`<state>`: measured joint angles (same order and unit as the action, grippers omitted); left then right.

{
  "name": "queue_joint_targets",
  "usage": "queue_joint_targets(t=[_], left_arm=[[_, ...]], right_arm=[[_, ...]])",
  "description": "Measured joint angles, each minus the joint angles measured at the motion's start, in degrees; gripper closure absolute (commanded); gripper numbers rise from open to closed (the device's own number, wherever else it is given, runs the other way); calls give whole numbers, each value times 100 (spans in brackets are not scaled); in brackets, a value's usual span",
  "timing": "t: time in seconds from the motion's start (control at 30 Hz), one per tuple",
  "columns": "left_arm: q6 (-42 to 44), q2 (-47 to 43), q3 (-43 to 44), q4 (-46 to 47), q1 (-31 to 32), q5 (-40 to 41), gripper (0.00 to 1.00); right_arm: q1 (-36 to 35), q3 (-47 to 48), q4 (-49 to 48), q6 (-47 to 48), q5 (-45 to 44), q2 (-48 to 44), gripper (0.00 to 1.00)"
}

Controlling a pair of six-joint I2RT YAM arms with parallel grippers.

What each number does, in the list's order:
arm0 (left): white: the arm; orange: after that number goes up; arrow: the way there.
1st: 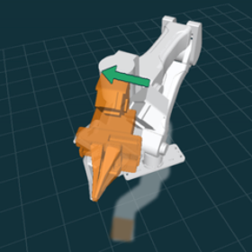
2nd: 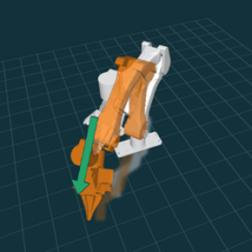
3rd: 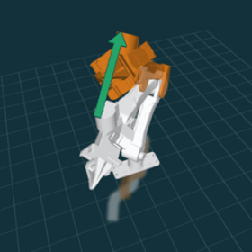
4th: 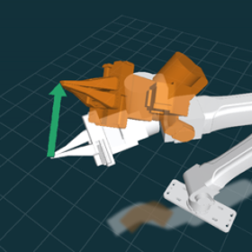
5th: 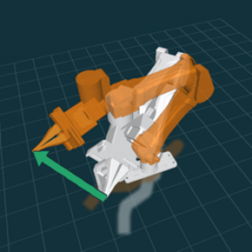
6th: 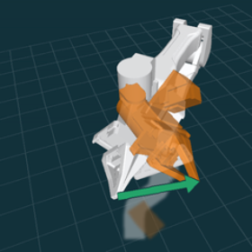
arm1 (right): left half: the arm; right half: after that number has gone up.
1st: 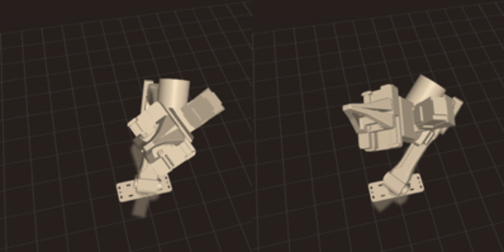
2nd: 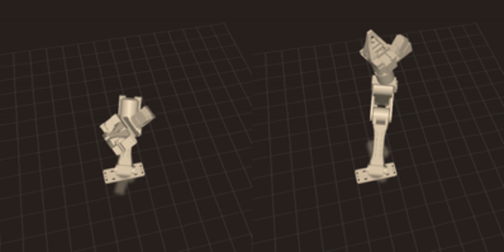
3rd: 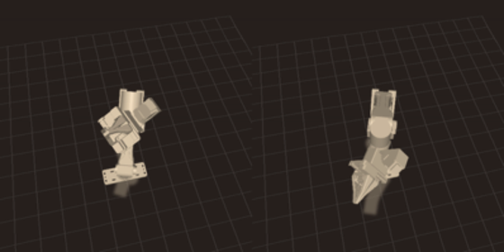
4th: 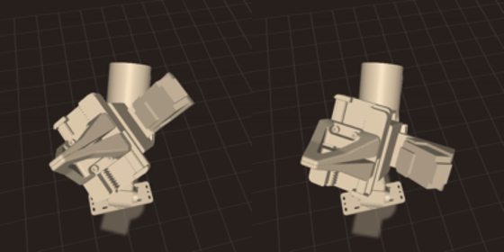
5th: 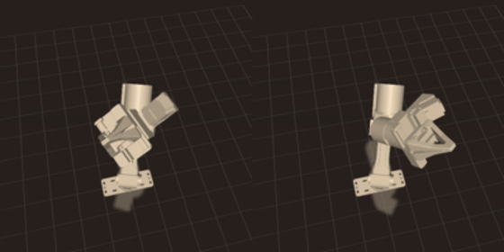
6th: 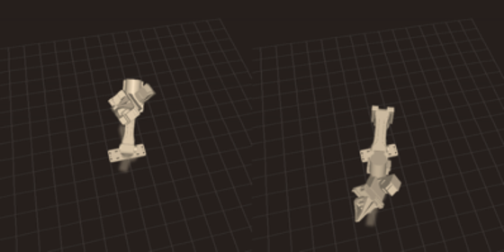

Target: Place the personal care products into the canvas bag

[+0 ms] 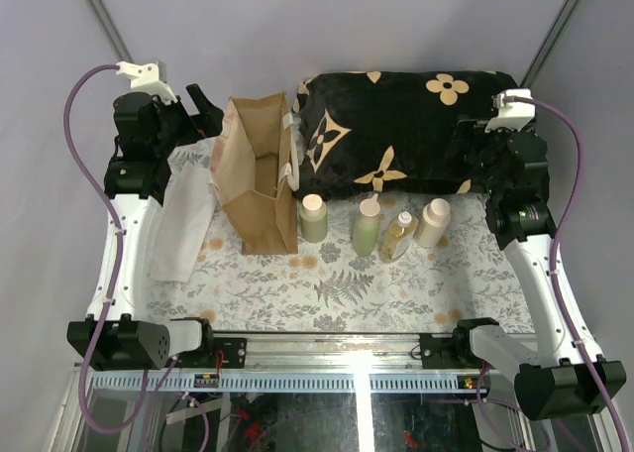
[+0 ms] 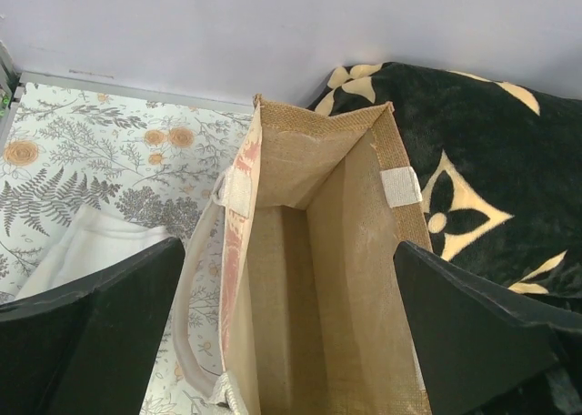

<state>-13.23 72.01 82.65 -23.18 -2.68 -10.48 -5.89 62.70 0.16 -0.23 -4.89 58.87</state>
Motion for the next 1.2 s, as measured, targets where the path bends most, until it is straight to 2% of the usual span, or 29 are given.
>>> queue_joint_targets(t=[0.3, 0.47, 0.7, 0.83, 1.03, 1.2], left_arm=[[-170, -9, -46, 15, 0, 4, 0], [-490, -146, -396, 306, -153, 35, 0], [-391, 223, -142, 247, -256, -841, 0], [-79, 647, 151, -7, -111, -1117, 0], [400, 763, 188, -761, 146, -369, 0], [503, 614, -98, -968, 140, 407, 0]], right_arm=[[0, 9, 142, -4, -2, -85, 0], [0, 494, 822, -72, 55, 199, 0], [-74, 1432, 1788, -291, 616, 636, 0], [-472, 1947, 2468, -332, 839, 960, 0], [-1495, 2505, 3233, -345, 1036, 1593, 0], [-1622, 2555, 3587, -459, 1193, 1873, 0]])
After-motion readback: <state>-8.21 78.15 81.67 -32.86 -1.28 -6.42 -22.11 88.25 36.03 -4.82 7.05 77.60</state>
